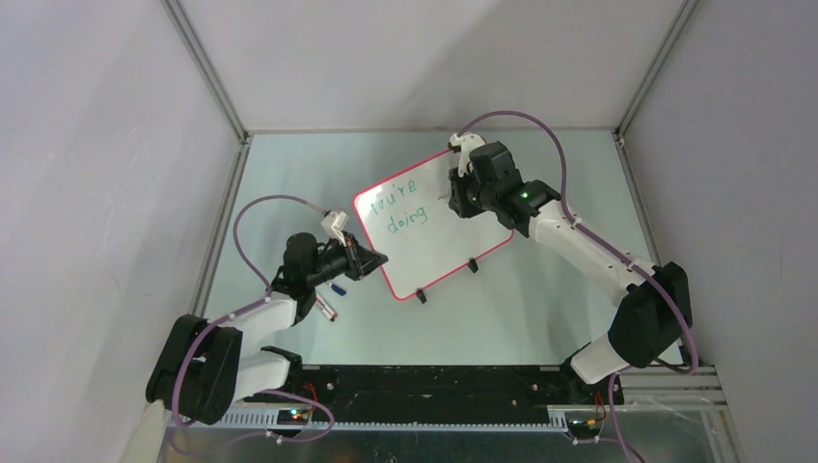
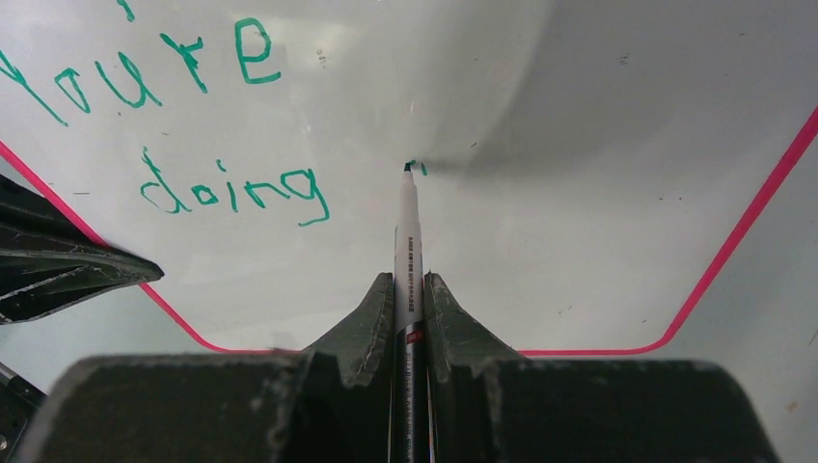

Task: Write a sentence on the whiteboard

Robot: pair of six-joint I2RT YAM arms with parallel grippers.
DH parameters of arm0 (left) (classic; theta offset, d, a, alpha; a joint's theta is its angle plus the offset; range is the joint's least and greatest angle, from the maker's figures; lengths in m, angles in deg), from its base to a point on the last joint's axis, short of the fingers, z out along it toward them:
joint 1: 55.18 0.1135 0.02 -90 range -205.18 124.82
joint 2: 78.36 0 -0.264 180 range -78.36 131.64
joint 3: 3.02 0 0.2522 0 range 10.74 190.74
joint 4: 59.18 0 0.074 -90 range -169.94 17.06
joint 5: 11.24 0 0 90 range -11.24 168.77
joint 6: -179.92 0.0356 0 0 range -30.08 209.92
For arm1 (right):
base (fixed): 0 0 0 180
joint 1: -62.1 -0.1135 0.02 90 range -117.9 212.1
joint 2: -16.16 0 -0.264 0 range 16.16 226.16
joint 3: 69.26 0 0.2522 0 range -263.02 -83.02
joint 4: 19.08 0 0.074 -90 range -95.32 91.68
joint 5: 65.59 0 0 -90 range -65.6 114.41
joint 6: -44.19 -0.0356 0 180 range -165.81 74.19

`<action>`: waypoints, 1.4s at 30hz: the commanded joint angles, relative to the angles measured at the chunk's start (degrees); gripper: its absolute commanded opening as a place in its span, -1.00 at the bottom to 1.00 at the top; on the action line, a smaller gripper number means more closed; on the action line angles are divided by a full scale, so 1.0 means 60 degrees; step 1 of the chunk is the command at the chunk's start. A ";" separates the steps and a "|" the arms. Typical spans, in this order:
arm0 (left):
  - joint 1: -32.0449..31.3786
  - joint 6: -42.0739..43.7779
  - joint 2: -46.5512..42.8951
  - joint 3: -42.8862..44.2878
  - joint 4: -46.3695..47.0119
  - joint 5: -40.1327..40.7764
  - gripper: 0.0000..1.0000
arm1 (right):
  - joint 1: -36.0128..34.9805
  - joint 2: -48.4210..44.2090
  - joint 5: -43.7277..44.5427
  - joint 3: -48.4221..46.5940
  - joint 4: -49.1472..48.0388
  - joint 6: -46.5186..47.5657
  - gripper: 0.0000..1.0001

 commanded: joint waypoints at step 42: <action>0.0085 0.0951 0.0135 0.0050 -0.0558 0.1151 -0.97 | -0.0116 0.0295 0.0662 -0.0925 0.0337 0.0116 -1.00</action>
